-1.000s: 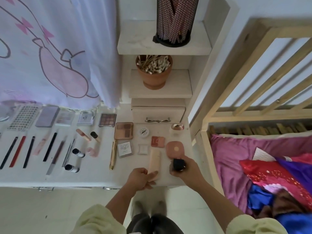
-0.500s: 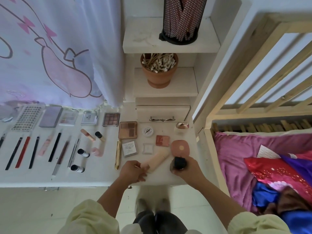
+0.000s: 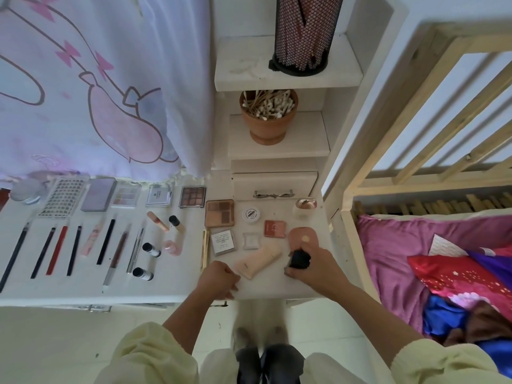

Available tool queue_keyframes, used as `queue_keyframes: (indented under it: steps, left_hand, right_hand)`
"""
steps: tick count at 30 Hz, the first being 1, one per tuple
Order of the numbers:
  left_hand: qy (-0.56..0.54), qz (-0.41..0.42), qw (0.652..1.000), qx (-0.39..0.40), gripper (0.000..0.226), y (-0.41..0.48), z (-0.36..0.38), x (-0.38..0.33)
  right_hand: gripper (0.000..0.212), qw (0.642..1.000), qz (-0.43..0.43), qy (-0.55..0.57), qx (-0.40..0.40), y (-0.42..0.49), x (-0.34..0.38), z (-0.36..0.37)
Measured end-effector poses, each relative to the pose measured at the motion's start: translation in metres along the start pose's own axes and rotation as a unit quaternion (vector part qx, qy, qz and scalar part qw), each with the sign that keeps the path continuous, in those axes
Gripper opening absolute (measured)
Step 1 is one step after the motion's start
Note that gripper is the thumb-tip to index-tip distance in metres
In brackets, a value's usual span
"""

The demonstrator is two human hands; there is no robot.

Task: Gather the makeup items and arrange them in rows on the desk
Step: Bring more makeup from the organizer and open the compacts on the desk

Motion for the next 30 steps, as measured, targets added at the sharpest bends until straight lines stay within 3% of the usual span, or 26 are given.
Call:
queue_keyframes:
  steps: [4, 6, 10, 14, 17, 21, 24, 27, 30]
  left_hand:
    - [0.031, 0.071, 0.997, -0.031, 0.010, -0.007, 0.006, -0.026]
    - [0.051, 0.135, 0.989, -0.032, 0.008, -0.017, 0.018, -0.047]
    - [0.070, 0.208, 0.975, -0.041, 0.043, -0.026, 0.035, -0.078]
    - [0.058, 0.269, 0.959, -0.066, 0.065, -0.036, 0.029, -0.102]
    - [0.032, 0.299, 0.951, -0.068, 0.058, -0.047, 0.023, -0.123]
    - [0.014, 0.299, 0.952, -0.065, 0.033, -0.053, 0.009, -0.133]
    - [-0.040, 0.305, 0.951, 0.020, 0.029, -0.057, 0.006, -0.135]
    - [-0.114, 0.305, 0.934, 0.146, 0.030, -0.064, 0.005, -0.137]
    - [-0.188, 0.284, 0.908, 0.244, 0.029, -0.074, 0.004, -0.136]
  right_hand:
    - [0.049, 0.990, -0.008, -0.138, 0.016, -0.004, 0.006, 0.007]
    - [0.051, 0.992, 0.011, -0.123, 0.016, -0.003, 0.008, 0.007]
    - [0.021, 0.998, 0.015, -0.048, -0.044, 0.001, 0.027, -0.022]
    - [0.036, 0.993, -0.017, -0.058, -0.104, -0.001, 0.056, -0.051]
    - [0.040, 0.990, -0.040, -0.056, -0.120, -0.004, 0.074, -0.060]
    - [0.039, 0.991, -0.048, -0.059, -0.109, -0.001, 0.084, -0.062]
    - [0.043, 0.995, -0.048, -0.044, -0.077, 0.000, 0.086, -0.061]
    - [0.038, 0.997, -0.041, 0.048, -0.051, 0.001, 0.083, -0.057]
    - [0.046, 0.987, -0.022, 0.153, -0.037, 0.003, 0.079, -0.055]
Point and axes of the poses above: each hand's wrist, its own y-axis towards the middle knuckle, its own z-axis out of the palm, x = y × z, the point moved 7 cm from there along y, towards the middle knuckle, and after that the axes turned 11 degrees about y, right-handed, at the moved point
